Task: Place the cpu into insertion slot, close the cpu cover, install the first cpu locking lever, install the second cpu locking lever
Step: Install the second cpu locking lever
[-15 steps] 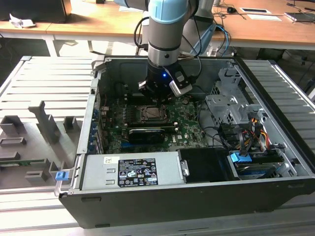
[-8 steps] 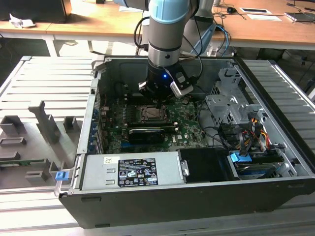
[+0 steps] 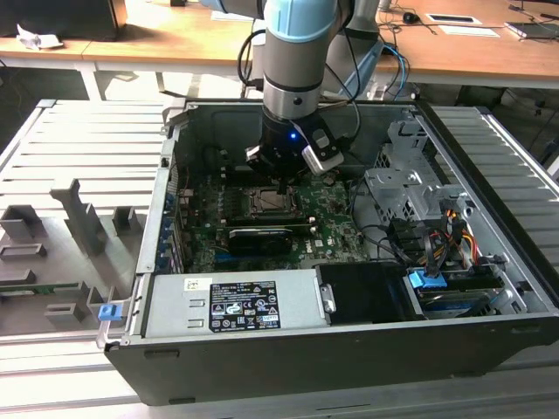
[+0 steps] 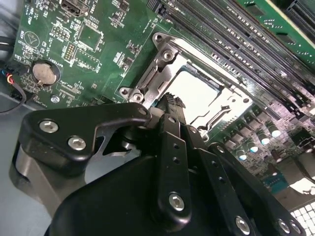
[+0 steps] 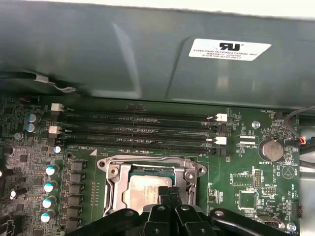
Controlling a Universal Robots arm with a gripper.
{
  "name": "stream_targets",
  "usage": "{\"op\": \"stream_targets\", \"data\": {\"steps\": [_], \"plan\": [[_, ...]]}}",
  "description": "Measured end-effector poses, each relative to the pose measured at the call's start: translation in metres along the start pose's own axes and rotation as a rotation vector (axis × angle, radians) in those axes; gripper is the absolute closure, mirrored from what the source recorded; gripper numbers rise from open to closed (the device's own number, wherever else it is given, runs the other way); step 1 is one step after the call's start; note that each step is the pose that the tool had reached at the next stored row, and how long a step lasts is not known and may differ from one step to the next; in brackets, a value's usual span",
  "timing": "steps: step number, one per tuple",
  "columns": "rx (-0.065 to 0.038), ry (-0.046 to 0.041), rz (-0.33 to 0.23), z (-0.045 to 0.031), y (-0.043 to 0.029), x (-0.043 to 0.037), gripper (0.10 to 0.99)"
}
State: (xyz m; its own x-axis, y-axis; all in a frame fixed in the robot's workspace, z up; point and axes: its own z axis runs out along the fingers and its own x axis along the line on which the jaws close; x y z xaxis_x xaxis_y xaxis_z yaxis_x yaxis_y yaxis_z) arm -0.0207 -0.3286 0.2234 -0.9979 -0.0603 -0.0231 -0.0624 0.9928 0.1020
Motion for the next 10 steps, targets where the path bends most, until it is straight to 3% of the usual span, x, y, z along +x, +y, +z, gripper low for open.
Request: {"op": "stream_targets", "data": {"steps": [4,10], "plan": [[0.0,0.0,0.0,-0.0136,0.0014,-0.0003,0.98],[0.0,0.0,0.0,-0.0155,0.0001,-0.0003,0.98]]}}
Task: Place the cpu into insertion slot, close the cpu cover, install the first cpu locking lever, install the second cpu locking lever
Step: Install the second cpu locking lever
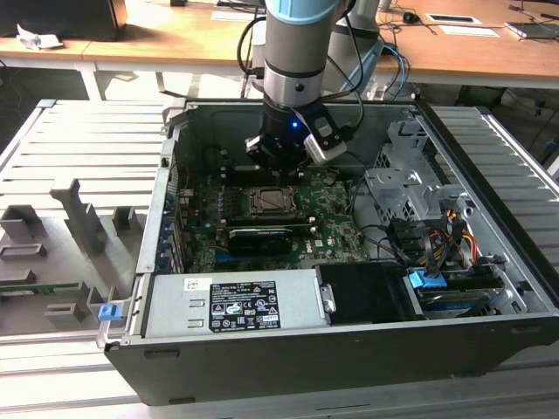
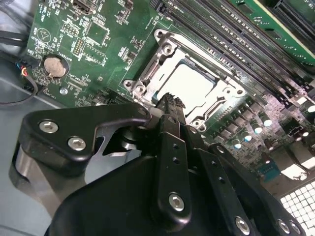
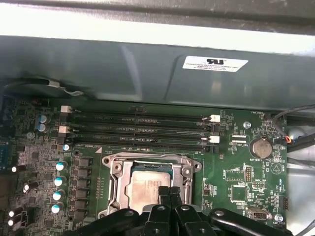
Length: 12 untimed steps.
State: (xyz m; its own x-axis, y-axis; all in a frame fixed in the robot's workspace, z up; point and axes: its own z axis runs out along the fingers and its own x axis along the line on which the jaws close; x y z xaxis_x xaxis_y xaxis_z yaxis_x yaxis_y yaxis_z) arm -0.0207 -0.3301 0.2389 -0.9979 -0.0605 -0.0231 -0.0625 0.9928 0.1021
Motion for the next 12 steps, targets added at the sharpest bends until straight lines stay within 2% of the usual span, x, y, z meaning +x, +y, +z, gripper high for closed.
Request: {"op": "stream_targets", "data": {"steps": [12], "plan": [[0.0,0.0001,0.0,-0.0006,-0.0156,0.001,0.98]]}}
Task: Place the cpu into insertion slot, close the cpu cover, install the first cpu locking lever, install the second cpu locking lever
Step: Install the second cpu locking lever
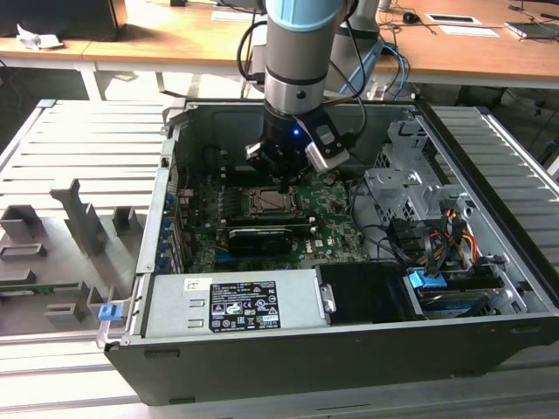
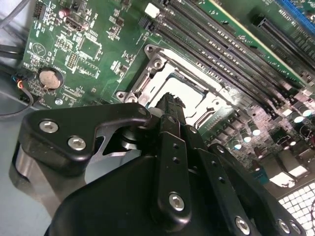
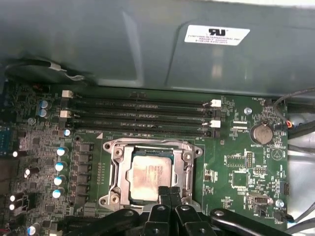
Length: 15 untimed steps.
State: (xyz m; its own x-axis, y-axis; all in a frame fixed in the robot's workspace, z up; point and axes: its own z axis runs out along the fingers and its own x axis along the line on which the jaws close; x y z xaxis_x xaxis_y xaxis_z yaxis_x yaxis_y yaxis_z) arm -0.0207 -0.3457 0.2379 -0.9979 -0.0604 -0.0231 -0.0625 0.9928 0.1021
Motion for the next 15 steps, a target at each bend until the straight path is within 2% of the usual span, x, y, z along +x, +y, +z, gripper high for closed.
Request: {"op": "stream_targets", "data": {"steps": [6,10,12,15], "plan": [[0.0,-0.0001,0.0,-0.003,-0.001,0.0,0.98],[0.0,-0.0001,0.0,-0.0035,-0.0047,0.0002,0.98],[0.0,-0.0001,0.0,-0.004,-0.0113,0.0006,0.98],[0.0,0.0,0.0,-0.0043,-0.0168,0.001,0.98]]}}
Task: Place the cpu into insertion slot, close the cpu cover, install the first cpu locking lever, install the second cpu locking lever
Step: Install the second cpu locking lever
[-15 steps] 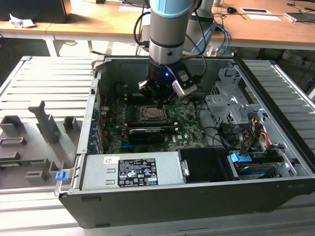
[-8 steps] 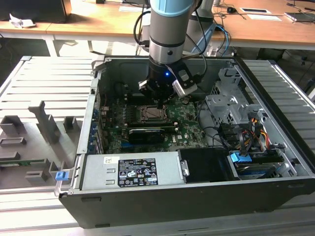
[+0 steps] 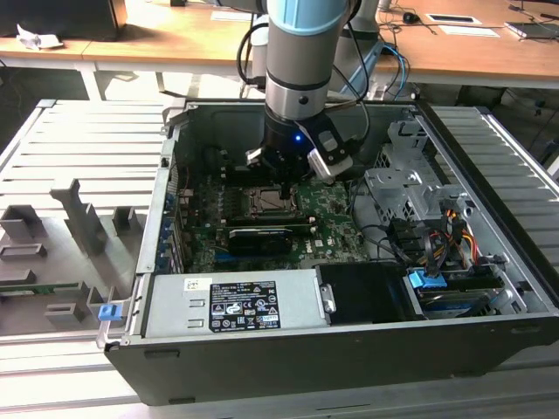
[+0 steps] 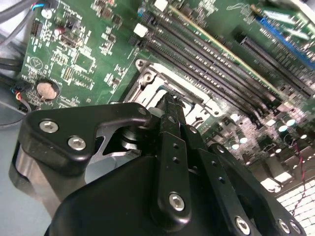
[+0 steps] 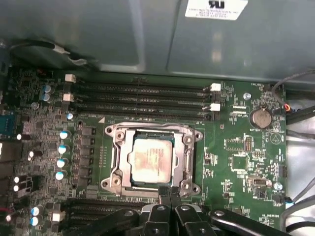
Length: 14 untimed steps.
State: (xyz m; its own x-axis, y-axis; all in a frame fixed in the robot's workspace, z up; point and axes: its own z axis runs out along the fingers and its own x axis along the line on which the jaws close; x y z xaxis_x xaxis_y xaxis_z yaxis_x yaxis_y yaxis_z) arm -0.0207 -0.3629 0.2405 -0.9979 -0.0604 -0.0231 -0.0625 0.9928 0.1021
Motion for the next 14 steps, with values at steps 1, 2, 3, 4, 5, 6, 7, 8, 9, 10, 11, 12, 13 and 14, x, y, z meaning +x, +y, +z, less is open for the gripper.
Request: {"op": "stream_targets", "data": {"steps": [1,2,3,4,5,6,7,8,9,10,11,12,13,14], "plan": [[0.0,0.0,0.0,0.0,-0.0009,0.0001,0.98],[-0.001,-0.0001,0.0,-0.0001,-0.0021,0.0001,0.98],[-0.004,-0.0001,0.0,0.0,-0.0031,0.0002,0.98],[-0.005,-0.0001,0.0,0.0,-0.0036,0.0002,0.98],[-0.006,0.0,0.0,0.0,-0.0045,0.0003,0.98],[-0.006,0.0001,0.0,-0.0001,-0.0059,0.0004,0.98],[-0.007,0.0,0.0,-0.0002,-0.0076,0.0005,0.98],[-0.009,0.0,0.0,-0.0003,-0.0095,0.0008,0.98],[-0.012,-0.0001,-0.001,-0.0002,-0.0105,0.001,0.98],[-0.023,-0.0004,-0.004,-0.0001,-0.0122,0.0014,0.98],[-0.029,-0.0007,-0.007,-0.0001,-0.0138,0.0015,0.98],[-0.029,-0.0005,-0.008,-0.0001,-0.0141,0.0016,0.98],[-0.03,-0.0004,-0.009,-0.0002,-0.0149,0.0016,0.98],[-0.03,-0.0003,-0.009,-0.0002,-0.0152,0.0016,0.98]]}}
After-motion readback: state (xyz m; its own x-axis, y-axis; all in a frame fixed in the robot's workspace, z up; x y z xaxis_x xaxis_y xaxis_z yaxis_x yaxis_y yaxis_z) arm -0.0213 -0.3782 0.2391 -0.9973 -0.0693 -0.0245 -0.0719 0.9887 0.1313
